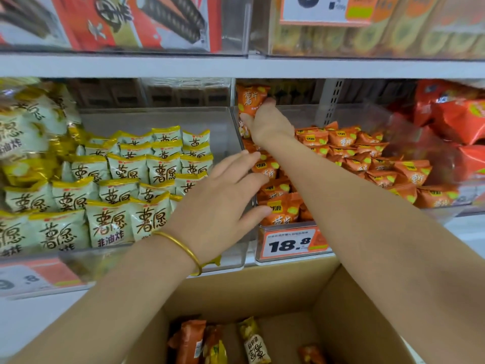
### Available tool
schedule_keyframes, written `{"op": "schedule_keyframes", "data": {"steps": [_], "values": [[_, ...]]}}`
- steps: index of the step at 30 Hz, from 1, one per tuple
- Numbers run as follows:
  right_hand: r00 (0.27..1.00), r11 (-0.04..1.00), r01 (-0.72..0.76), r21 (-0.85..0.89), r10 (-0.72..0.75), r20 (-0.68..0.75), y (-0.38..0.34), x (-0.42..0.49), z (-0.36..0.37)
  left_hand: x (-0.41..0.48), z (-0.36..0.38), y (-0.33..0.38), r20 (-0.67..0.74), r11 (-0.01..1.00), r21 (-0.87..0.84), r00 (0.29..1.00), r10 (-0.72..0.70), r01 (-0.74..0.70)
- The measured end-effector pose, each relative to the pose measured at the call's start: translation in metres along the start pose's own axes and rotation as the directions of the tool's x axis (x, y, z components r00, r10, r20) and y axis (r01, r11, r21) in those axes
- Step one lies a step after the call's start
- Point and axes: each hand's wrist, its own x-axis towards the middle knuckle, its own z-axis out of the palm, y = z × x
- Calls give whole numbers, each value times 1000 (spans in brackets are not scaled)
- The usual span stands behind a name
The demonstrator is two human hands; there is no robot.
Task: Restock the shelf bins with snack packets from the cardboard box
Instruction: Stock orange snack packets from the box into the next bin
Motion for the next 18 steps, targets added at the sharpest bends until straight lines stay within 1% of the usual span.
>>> {"op": "schedule_keyframes", "data": {"steps": [4, 7, 9, 12, 14, 15, 18], "values": [[997, 994, 74, -77, -72, 32, 3, 4, -1, 0, 1, -1, -12, 1000, -27, 1000, 5, -6], [995, 993, 89, -77, -85, 47, 7, 6, 2, 1, 2, -1, -26, 999, -30, 1000, 11, -12], [994, 997, 77, -22, -75, 83, 7, 6, 4, 1, 3, -2, -30, 999, -30, 999, 17, -18], [983, 990, 33, 139, -57, 173, 7, 10, -1, 1, 3, -3, -34, 999, -41, 999, 16, -18], [976, 986, 32, 167, -66, 206, 9, 12, -5, 1, 3, -3, -32, 999, -47, 999, 13, -14], [978, 989, 47, 138, -73, 195, 10, 12, -5, 1, 3, -3, -35, 999, -45, 999, 14, -16], [995, 995, 61, 82, -68, 77, 11, 9, 5, 0, 4, -3, -43, 998, -50, 999, 21, -24]]}}
